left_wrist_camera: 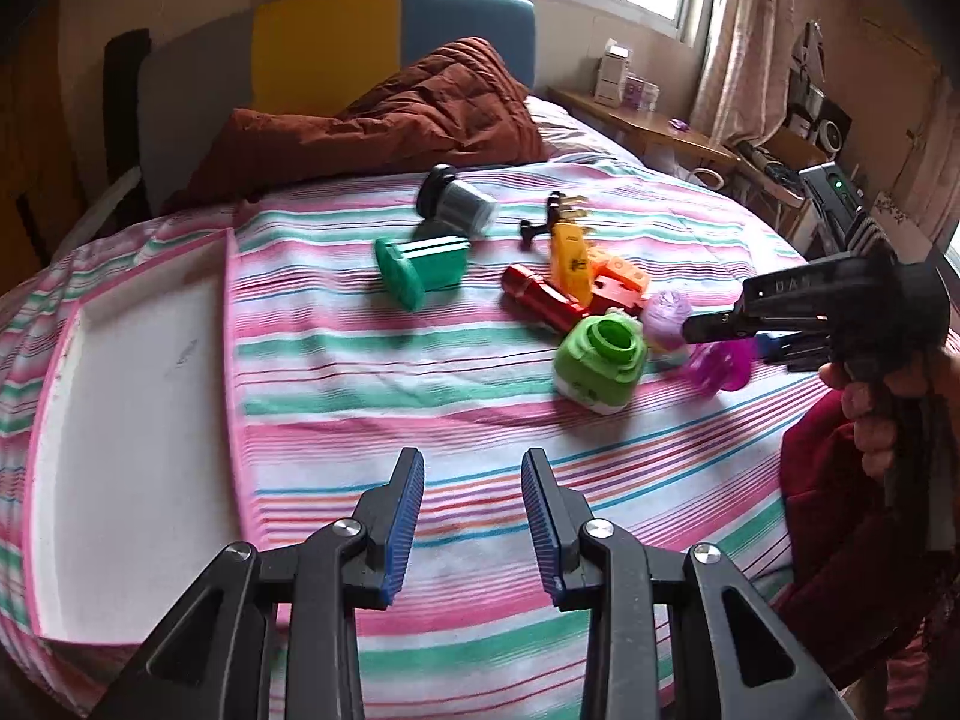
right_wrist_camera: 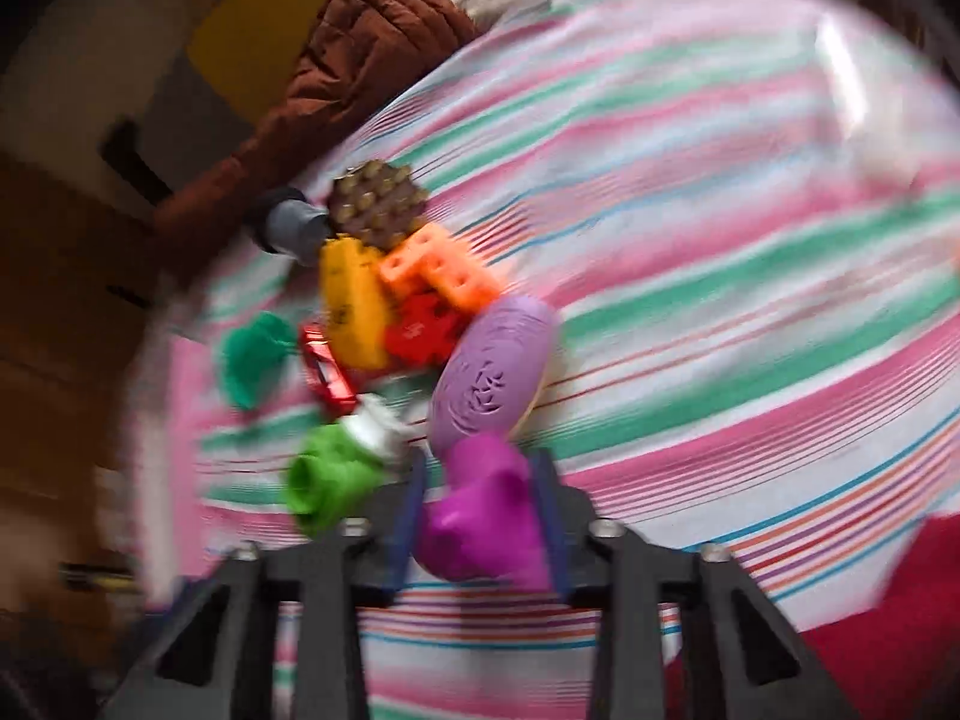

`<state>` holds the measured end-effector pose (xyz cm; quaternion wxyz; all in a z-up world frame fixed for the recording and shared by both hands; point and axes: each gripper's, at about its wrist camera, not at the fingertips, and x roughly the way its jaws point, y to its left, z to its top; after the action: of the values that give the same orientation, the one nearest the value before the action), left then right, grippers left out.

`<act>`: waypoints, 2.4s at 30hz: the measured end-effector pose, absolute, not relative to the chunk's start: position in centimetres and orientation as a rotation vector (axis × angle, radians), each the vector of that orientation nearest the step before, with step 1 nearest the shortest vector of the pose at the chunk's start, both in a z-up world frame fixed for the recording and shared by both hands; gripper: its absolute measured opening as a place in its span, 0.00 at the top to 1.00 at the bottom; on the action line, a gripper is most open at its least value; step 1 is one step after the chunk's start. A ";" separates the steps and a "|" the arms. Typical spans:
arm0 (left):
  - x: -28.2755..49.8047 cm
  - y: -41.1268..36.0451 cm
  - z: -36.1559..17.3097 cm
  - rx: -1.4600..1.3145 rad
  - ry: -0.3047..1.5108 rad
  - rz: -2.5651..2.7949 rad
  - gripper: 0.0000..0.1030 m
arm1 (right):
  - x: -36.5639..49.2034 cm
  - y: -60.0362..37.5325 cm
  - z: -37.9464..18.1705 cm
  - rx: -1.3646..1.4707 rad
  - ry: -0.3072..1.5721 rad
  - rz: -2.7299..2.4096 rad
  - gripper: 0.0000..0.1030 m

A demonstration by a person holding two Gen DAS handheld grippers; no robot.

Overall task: Organize rigid objects
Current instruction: 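Grasp the magenta suction toy with the right tool while the left tool reaches toward the green piece, then grasp the green piece with the left tool while the right tool lifts the magenta toy, then release the green piece in the tray with the left tool while the right tool holds the magenta toy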

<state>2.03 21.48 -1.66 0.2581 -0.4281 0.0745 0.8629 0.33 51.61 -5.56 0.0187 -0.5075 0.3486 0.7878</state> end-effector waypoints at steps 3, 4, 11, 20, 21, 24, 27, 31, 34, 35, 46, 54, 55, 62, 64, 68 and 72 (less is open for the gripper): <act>1.9 22.8 -2.0 -1.166 0.211 2.319 0.67 | 0.5 51.8 -5.6 -1.565 1.078 2.427 0.66; 1.9 23.2 -2.0 -1.166 0.217 2.317 0.67 | 0.6 51.7 -5.4 -1.548 1.014 2.426 0.58; 1.5 25.4 -2.1 -1.134 0.258 2.312 0.67 | 1.5 53.1 -3.4 -1.282 0.765 2.409 0.55; -0.3 29.0 -2.2 -1.040 0.289 2.237 0.61 | 0.3 49.2 -2.9 -1.348 0.635 2.528 0.42; -0.4 29.5 -2.4 -1.029 0.305 2.226 0.59 | 0.5 49.2 -3.1 -1.365 0.642 2.521 0.42; -0.9 30.7 -3.1 -1.004 0.344 2.182 0.56 | 0.7 49.4 -3.2 -1.380 0.661 2.510 0.42; -1.7 31.7 -4.1 -1.009 0.389 2.184 0.47 | 0.4 49.3 -3.6 -1.401 0.679 2.506 0.42; -1.9 32.6 -5.2 -1.004 0.420 2.147 0.46 | 0.1 49.0 -3.9 -1.444 0.677 2.505 0.42; -1.6 33.0 -5.8 -0.986 0.468 2.151 0.44 | -0.3 48.5 -4.6 -1.501 0.634 2.479 0.43; -1.7 32.9 -5.8 -0.991 0.458 2.145 0.44 | -0.4 48.4 -4.9 -1.515 0.609 2.464 0.45; -2.1 28.1 -5.4 -1.081 0.195 2.169 0.47 | 0.1 49.9 -4.7 -1.465 0.806 2.500 0.66; 0.0 23.6 -4.9 -1.068 0.128 2.259 0.47 | -0.8 48.6 -6.9 -1.677 1.263 2.568 0.76; 0.2 23.1 -4.9 -1.064 0.131 2.269 0.47 | -0.9 48.4 -6.9 -1.682 1.243 2.565 0.75; 1.0 22.3 -5.0 -1.056 0.130 2.288 0.48 | 0.4 50.5 -4.9 -1.410 0.943 2.472 0.67; 1.0 22.2 -5.1 -1.058 0.123 2.288 0.47 | 0.6 50.8 -4.5 -1.361 0.773 2.379 0.66; 1.0 22.1 -5.2 -1.057 0.115 2.294 0.47 | 0.9 50.3 -3.5 -1.303 0.812 2.471 0.60; 1.1 22.3 -5.2 -1.056 0.125 2.307 0.47 | 0.6 48.6 -3.0 -1.305 0.693 2.514 0.40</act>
<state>1.11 22.28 -5.18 0.2963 -0.3972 0.0469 0.8673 0.56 48.63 -2.97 0.1124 -0.4447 0.2360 0.8567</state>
